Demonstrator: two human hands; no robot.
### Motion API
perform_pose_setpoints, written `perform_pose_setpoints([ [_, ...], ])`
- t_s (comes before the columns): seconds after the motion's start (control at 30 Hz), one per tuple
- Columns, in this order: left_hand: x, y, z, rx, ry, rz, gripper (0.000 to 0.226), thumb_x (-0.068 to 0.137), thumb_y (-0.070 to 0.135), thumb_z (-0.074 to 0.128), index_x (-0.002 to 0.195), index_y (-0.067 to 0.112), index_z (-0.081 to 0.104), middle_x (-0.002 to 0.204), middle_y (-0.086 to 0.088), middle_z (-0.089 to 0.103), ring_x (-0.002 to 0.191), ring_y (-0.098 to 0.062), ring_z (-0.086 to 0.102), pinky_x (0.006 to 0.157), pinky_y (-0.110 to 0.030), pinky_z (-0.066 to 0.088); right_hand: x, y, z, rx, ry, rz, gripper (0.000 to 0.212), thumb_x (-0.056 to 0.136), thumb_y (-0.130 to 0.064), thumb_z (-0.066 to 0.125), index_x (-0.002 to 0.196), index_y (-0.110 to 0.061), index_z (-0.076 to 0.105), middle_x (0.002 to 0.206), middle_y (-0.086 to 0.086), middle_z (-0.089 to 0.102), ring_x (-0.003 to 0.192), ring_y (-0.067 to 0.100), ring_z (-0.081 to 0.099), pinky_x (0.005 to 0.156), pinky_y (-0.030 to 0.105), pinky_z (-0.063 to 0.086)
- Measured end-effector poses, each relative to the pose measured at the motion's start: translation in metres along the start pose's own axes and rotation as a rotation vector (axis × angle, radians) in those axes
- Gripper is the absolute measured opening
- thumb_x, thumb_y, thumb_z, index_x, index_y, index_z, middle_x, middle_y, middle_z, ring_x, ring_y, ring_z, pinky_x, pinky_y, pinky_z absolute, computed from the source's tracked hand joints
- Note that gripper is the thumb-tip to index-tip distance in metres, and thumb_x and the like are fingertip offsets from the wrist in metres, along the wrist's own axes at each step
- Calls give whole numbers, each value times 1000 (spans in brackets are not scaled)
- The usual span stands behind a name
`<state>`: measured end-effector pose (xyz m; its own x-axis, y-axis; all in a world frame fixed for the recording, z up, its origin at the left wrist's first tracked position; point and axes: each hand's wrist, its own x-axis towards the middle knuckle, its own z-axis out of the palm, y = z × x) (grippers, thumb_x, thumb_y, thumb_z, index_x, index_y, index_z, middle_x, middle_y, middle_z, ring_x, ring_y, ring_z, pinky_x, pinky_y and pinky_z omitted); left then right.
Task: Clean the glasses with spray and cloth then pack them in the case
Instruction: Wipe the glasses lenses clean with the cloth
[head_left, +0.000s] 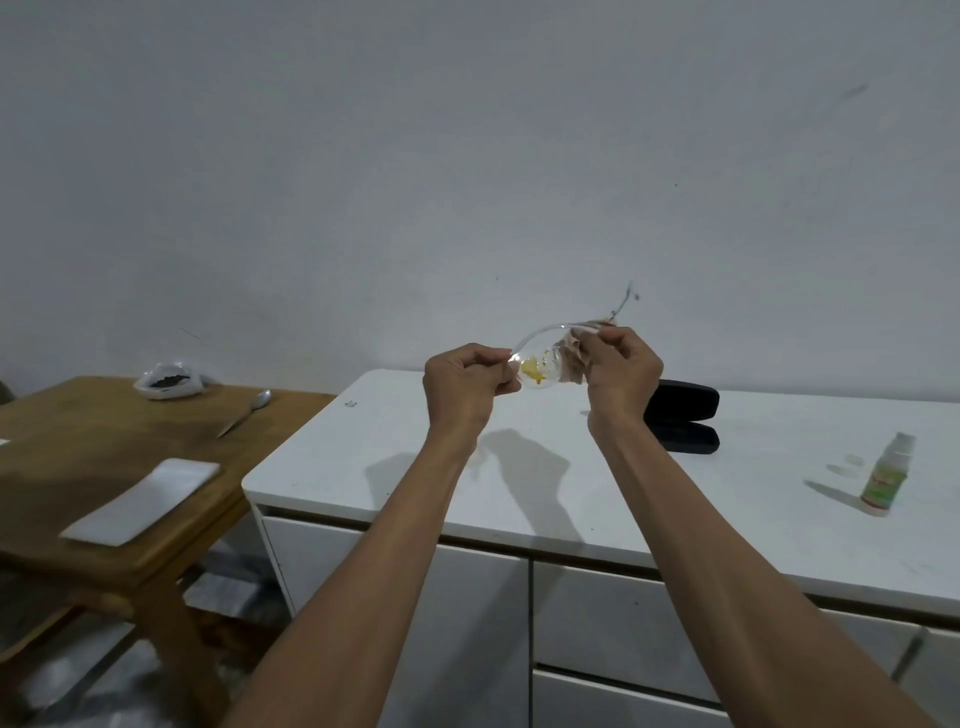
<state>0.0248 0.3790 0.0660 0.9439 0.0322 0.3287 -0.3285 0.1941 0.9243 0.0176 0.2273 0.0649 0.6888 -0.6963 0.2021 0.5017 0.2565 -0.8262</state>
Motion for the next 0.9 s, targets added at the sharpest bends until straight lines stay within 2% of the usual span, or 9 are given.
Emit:
perform_pose_setpoints([
  [0.13, 13, 5, -8, 13, 38, 20, 11, 78, -10, 78, 82, 0, 77, 71, -15, 71, 57, -24, 66, 66, -30, 63, 1, -5, -13, -166, -227, 15, 13, 83, 3, 73, 77, -8, 76, 81, 17, 75, 66, 27, 65, 56, 33, 50],
  [0.3, 19, 7, -20, 50, 31, 0, 13, 76, -10, 80, 81, 2, 78, 67, -12, 72, 56, -23, 64, 63, -28, 61, -4, -8, -29, -261, -434, 46, 9, 83, 12, 67, 77, 5, 70, 60, 15, 68, 51, 30, 61, 59, 38, 50],
  [0.47, 20, 3, -26, 78, 18, -33, 15, 74, -11, 81, 78, 3, 77, 68, -14, 71, 55, -23, 64, 61, -27, 60, -6, -9, -47, -342, -567, 91, 14, 83, 3, 73, 71, 6, 65, 70, 42, 61, 55, 36, 60, 56, 35, 46],
  [0.53, 19, -1, -28, 79, 17, -47, 14, 73, -11, 81, 79, 2, 77, 69, -16, 71, 57, -26, 65, 62, -28, 60, -5, -10, -51, -364, -554, 99, 16, 81, 2, 73, 69, 6, 64, 71, 43, 61, 55, 37, 59, 55, 35, 45],
  [0.6, 17, -4, -30, 77, 24, -62, 14, 74, -10, 81, 81, 1, 78, 71, -18, 71, 60, -27, 65, 64, -29, 61, -2, -9, -54, -375, -506, 89, 17, 82, 2, 73, 69, 9, 64, 66, 35, 63, 54, 36, 58, 52, 33, 45],
  [0.67, 15, -5, -28, 87, 38, -70, 13, 74, -9, 82, 83, 0, 78, 70, -16, 71, 59, -26, 65, 66, -30, 62, -1, -5, -56, -349, -465, 73, 18, 81, 2, 72, 70, 12, 62, 63, 30, 64, 53, 37, 59, 54, 38, 45],
  [0.7, 13, -5, -27, 91, 44, -70, 13, 75, -9, 82, 83, -1, 78, 69, -15, 71, 59, -25, 65, 67, -30, 63, 0, -2, -55, -347, -429, 68, 17, 80, 0, 73, 70, 10, 64, 65, 28, 66, 54, 35, 61, 55, 40, 46],
  [0.8, 9, -3, -21, 89, 73, -66, 12, 77, -9, 80, 87, -4, 77, 70, -15, 71, 58, -24, 65, 68, -31, 64, -2, 9, -52, -342, -242, 46, 9, 84, -7, 77, 75, -5, 74, 68, 10, 70, 56, 21, 61, 52, 28, 46],
  [0.9, 8, -2, -18, 74, 123, -67, 11, 78, -9, 79, 86, -2, 77, 74, -18, 72, 59, -26, 66, 73, -35, 65, -10, 19, -48, -165, -142, 93, 11, 88, -7, 73, 88, 4, 73, 68, 16, 66, 57, 25, 57, 51, 30, 44],
])
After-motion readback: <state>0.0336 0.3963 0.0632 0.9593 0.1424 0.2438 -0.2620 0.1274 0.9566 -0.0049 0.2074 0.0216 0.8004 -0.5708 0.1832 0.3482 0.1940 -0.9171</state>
